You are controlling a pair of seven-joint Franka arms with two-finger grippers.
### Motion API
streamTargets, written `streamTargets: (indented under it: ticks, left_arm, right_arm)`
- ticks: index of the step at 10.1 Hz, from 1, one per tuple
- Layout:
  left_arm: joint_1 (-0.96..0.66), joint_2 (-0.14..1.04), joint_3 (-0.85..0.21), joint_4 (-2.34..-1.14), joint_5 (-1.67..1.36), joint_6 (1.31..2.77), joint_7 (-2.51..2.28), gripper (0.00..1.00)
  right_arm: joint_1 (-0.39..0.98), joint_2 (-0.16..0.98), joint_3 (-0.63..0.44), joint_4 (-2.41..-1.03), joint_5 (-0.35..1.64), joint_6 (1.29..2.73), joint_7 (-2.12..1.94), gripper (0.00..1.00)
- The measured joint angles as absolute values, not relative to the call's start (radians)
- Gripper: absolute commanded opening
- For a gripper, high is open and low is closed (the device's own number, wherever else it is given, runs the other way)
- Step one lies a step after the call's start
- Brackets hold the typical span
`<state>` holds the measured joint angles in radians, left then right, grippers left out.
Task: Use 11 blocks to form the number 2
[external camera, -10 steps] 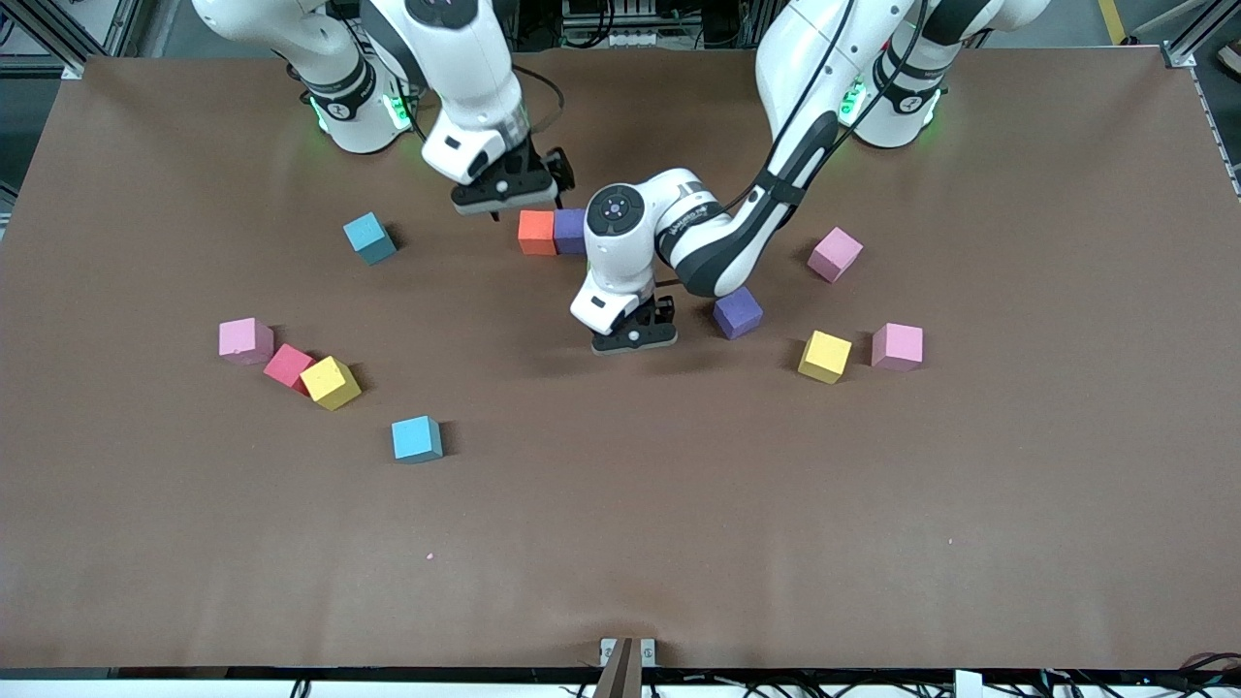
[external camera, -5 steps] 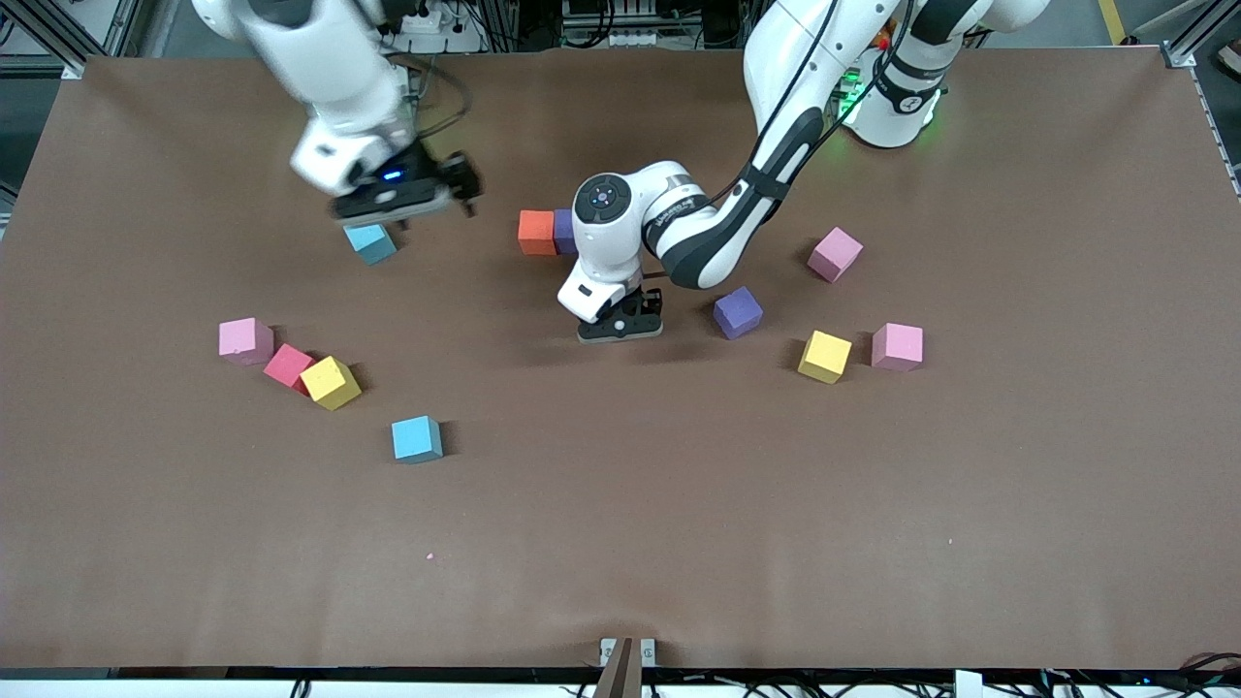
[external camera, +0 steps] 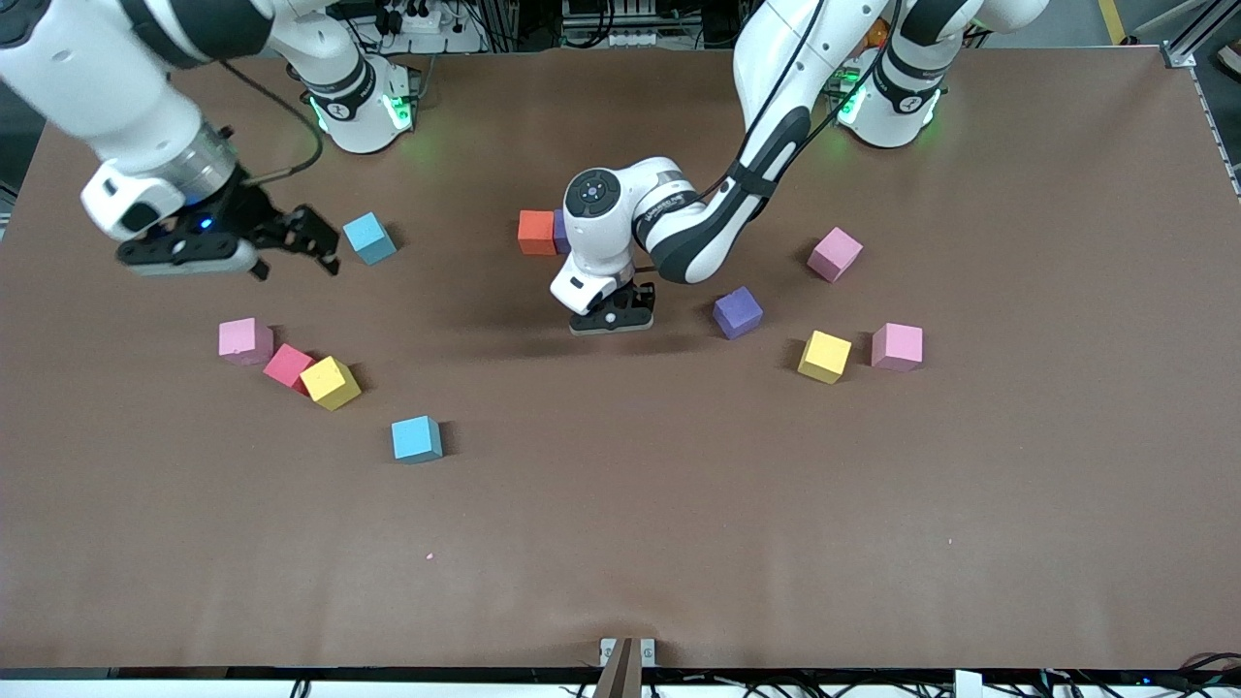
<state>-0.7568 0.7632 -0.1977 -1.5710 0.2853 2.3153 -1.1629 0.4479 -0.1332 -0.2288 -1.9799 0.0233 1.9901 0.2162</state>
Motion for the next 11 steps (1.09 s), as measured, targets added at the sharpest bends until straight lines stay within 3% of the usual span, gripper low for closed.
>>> streamTargets:
  ticks: [4,9,10,11]
  left_arm:
    - [-0.782,0.776,-0.192,-1.569,0.288,2.317,-1.167,0.46]
    - [-0.789,0.779,-0.188,-1.566,0.299,2.321,-1.195,0.50]
    - [-0.792,0.780,-0.188,-1.565,0.301,2.322,-1.196,0.57]
    - [-0.795,0.781,-0.188,-1.564,0.306,2.324,-1.196,0.76]
  right_arm:
    - [0.332,0.049,-0.223,-1.752,-0.003,1.962,0.178,1.00]
    - [0.126,0.084,-0.094,-1.669,-0.006,1.910,0.113,1.00]
    - [0.086,0.087,-0.065,-1.666,-0.007,1.904,0.097,1.00]
    - [0.043,0.088,-0.040,-1.662,-0.007,1.902,0.067,1.00]
